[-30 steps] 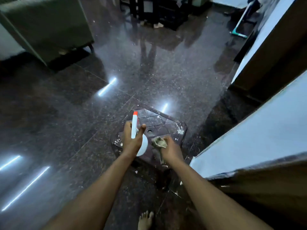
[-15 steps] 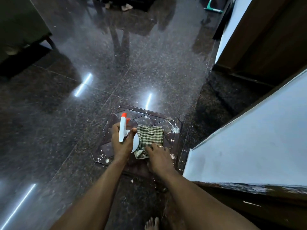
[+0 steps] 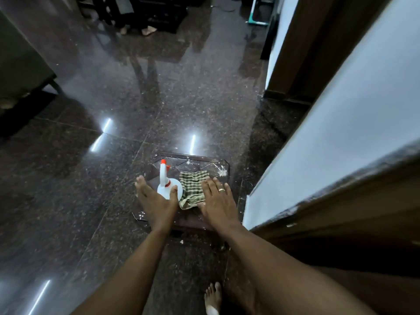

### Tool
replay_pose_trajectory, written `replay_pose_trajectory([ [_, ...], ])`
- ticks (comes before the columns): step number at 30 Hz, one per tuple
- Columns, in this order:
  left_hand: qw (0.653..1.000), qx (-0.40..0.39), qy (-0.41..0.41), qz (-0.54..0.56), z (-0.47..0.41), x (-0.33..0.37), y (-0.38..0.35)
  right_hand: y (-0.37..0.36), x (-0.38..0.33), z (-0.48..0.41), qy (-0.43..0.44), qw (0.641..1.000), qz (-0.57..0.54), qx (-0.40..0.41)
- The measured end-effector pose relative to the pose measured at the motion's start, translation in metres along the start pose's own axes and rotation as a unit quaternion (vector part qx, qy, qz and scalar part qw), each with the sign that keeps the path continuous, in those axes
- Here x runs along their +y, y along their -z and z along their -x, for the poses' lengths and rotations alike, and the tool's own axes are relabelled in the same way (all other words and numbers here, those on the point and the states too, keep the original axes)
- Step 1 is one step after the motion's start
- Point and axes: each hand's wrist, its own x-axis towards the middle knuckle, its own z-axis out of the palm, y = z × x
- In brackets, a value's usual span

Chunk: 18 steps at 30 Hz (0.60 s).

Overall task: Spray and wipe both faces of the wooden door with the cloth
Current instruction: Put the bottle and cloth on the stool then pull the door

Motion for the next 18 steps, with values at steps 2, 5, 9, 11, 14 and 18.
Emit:
replay_pose_trajectory([
  [2, 0.988, 0.000, -0.125, -0.087, 0.017, 0.012, 0.017, 0.020, 0.002, 0.021, -0.015, 1.000, -0.007, 0.020],
  [5, 0.952, -0.029, -0.268, -0.144, 0.049, 0.036, 0.040, 0.051, 0.007, 0.061, -0.025, 0.997, -0.026, 0.070],
  [9, 0.902, -0.081, -0.400, -0.141, 0.106, 0.053, 0.060, 0.084, 0.016, 0.135, -0.011, 0.985, -0.097, 0.139],
  [11, 0.872, -0.107, -0.457, -0.137, 0.146, 0.057, 0.063, 0.094, 0.026, 0.184, -0.004, 0.982, -0.131, 0.138],
  [14, 0.824, -0.163, -0.528, -0.125, 0.217, 0.070, 0.053, 0.104, 0.059, 0.268, -0.031, 0.972, -0.166, 0.164],
  [18, 0.769, -0.260, -0.571, -0.120, 0.312, 0.097, 0.016, 0.116, 0.117, 0.392, -0.135, 0.963, -0.150, 0.178],
])
